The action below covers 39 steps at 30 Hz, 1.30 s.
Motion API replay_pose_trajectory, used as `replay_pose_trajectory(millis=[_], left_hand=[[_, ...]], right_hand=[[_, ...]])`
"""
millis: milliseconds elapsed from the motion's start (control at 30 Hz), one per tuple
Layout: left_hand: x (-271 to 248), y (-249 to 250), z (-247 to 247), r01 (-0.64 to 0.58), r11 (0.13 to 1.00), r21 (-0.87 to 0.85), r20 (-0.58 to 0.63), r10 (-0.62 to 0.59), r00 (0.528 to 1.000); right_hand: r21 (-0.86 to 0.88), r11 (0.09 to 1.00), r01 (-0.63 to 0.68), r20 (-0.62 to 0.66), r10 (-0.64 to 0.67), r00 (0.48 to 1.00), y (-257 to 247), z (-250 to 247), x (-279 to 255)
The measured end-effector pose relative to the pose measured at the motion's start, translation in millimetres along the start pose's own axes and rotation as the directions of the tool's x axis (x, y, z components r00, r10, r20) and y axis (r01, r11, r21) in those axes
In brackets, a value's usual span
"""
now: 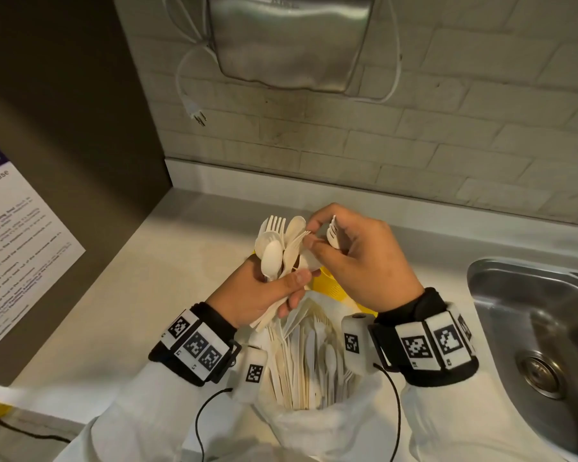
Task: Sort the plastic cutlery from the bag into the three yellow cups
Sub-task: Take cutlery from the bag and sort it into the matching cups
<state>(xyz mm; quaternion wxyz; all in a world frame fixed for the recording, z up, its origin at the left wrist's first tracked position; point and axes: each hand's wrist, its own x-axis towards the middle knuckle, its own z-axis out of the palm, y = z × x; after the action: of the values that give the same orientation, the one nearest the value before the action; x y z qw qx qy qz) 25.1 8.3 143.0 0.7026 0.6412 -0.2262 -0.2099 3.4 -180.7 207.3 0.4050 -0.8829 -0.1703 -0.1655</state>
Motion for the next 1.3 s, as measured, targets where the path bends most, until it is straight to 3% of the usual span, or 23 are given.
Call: replay_pose_trajectory(millis=[233, 333, 400, 467, 533, 633, 733, 833, 900, 967, 1000, 1067, 1100, 1167, 1233, 1300], left_hand=[[-2, 4, 2, 0.011, 0.998, 0.061, -0.034, -0.009, 0.999], [-2, 3, 3, 0.001, 0.998, 0.064, -0.013, 0.0, 1.0], [-1, 2, 4, -0.001, 0.998, 0.069, -0.012, 0.001, 1.0], [-1, 2, 4, 0.012, 0.997, 0.082, -0.022, -0.01, 1.0], [-2, 2, 4, 0.023, 0.996, 0.09, -0.022, -0.021, 1.0], [-3, 2, 5, 0.03, 0.995, 0.09, -0.019, -0.028, 0.999], [-4, 4, 8, 0.031, 0.996, 0.083, -0.018, -0.03, 0.999], [-3, 4, 7, 0.044, 0.996, 0.076, -0.033, -0.042, 0.999], [-3, 4, 5, 0.051, 0.997, 0.058, -0.042, -0.048, 0.998], [-3, 4, 5, 0.049, 0.998, 0.046, -0.045, -0.047, 0.998], [-3, 5, 5, 0.045, 0.998, 0.043, -0.045, -0.044, 0.998], [-3, 5, 5, 0.035, 0.998, 0.054, -0.037, -0.033, 0.999], [-2, 5, 6, 0.027, 0.998, 0.062, -0.027, -0.025, 0.999], [-2, 5, 7, 0.008, 0.997, 0.073, 0.001, -0.008, 1.0], [-3, 7, 8, 0.001, 0.995, 0.099, 0.004, -0.002, 1.0], [-5, 9, 7, -0.008, 0.994, 0.113, 0.004, 0.008, 1.0]], right_hand=[[0.271, 0.962, -0.03, -0.083, 0.054, 0.995, 9, 0, 1], [0.217, 0.976, -0.036, -0.039, 0.045, 0.998, 11, -1, 1], [0.213, 0.977, -0.019, -0.081, 0.037, 0.996, 13, -2, 1], [0.366, 0.929, -0.054, -0.138, 0.112, 0.984, 13, -5, 1], [0.596, 0.799, -0.083, -0.18, 0.234, 0.956, 12, -8, 2], [0.856, 0.509, -0.089, -0.171, 0.441, 0.881, 8, -14, 4], [0.957, 0.28, -0.078, -0.109, 0.595, 0.796, 7, -20, 5], [0.984, 0.14, -0.112, -0.009, 0.664, 0.748, 7, -22, 4], [0.974, 0.171, -0.148, -0.006, 0.673, 0.74, 8, -24, 5], [0.941, 0.266, -0.211, -0.008, 0.641, 0.768, 5, -23, 6], [0.903, 0.35, -0.249, -0.022, 0.617, 0.787, 2, -22, 7], [0.718, 0.634, -0.286, -0.108, 0.507, 0.855, -1, -18, 6], [0.566, 0.782, -0.262, -0.138, 0.403, 0.905, -2, -15, 4], [0.278, 0.947, -0.162, -0.067, 0.187, 0.98, -4, -9, 2], [0.114, 0.989, -0.089, 0.036, 0.086, 0.996, -4, -2, 0], [0.052, 0.997, -0.052, 0.059, 0.049, 0.997, -4, -1, -1]])
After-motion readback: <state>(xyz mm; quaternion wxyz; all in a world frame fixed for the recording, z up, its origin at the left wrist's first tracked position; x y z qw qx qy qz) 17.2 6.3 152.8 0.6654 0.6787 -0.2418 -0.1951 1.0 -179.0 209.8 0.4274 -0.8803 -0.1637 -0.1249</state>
